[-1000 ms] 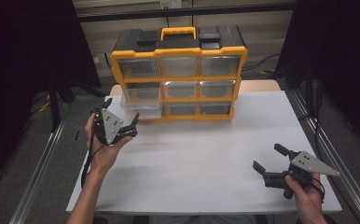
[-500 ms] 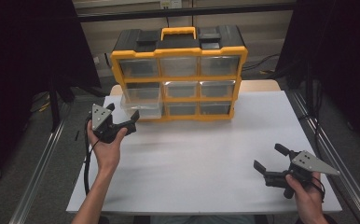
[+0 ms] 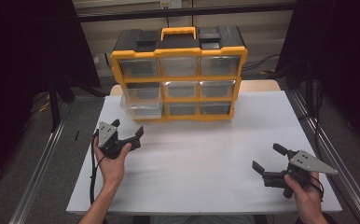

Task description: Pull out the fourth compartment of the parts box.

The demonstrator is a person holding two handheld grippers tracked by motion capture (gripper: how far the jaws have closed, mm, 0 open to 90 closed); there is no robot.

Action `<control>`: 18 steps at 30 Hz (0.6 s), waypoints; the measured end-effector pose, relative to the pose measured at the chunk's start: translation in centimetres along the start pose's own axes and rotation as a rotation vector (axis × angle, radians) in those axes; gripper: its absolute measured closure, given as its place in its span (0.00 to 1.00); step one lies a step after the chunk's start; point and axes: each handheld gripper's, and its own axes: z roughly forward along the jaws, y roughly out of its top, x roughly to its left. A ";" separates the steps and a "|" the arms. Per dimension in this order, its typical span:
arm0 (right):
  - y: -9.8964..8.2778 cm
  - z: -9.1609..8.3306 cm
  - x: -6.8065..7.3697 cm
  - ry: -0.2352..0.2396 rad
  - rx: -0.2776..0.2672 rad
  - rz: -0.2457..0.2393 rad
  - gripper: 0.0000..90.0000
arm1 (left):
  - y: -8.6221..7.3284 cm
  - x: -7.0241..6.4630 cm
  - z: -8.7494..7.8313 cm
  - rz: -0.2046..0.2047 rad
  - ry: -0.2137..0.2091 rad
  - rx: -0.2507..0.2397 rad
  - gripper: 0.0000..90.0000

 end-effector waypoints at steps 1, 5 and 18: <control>0.0 0.1 0.0 -0.003 0.003 0.002 0.00 | -0.2 0.1 -0.2 0.008 -0.010 0.012 0.05; 0.0 0.1 -0.1 -0.013 0.016 0.002 0.00 | -0.9 -0.5 -0.6 -0.013 -0.057 0.013 0.05; 0.0 0.1 0.0 -0.018 0.022 0.000 0.00 | -1.5 -0.5 -4.3 -0.003 -0.082 -0.009 0.04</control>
